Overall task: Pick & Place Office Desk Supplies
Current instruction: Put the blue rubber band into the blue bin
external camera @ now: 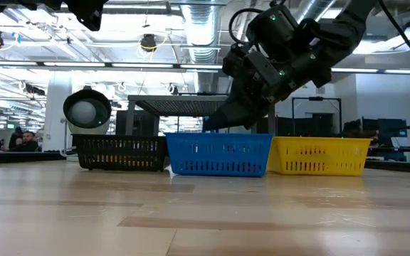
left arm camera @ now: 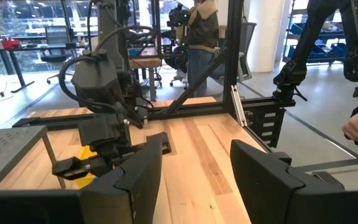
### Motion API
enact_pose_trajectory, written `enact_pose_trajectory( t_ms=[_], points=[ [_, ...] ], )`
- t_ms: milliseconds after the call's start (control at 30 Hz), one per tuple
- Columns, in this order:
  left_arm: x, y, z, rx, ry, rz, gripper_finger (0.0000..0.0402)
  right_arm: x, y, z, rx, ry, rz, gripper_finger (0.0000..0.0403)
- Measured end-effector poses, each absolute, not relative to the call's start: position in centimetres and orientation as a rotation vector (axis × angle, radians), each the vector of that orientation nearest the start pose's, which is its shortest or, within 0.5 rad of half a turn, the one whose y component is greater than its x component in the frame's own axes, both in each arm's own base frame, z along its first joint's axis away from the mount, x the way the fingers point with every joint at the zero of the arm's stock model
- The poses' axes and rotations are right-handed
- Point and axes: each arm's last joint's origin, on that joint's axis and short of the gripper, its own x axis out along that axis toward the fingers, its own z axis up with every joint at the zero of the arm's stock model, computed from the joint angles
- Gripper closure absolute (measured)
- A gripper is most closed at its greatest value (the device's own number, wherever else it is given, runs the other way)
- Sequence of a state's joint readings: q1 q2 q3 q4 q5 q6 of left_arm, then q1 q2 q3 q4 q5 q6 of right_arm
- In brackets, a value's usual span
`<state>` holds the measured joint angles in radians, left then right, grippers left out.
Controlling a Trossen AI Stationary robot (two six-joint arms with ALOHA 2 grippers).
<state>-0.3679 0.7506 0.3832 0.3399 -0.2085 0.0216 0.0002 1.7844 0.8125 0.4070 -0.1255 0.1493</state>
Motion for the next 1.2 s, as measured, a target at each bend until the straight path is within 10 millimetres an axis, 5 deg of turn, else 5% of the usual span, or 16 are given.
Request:
enact_pose_trajectory(
  t_ms=[267, 767, 1200],
  points=[
    [16.4, -5.7, 24.8, 0.031, 0.032, -0.16, 0.0216, 34.3, 0.3, 13.9, 0.215, 0.608, 0.073, 0.0354],
    [16.4, -5.7, 24.8, 0.031, 0.032, -0.16, 0.0216, 34.3, 0.4, 13.8, 0.283, 0.618, 0.08, 0.019],
    [16.4, -5.7, 24.8, 0.031, 0.031, -0.16, 0.0216, 36.1, 1.6, 16.6, 0.198, 0.823, 0.076, 0.0177]
  ],
)
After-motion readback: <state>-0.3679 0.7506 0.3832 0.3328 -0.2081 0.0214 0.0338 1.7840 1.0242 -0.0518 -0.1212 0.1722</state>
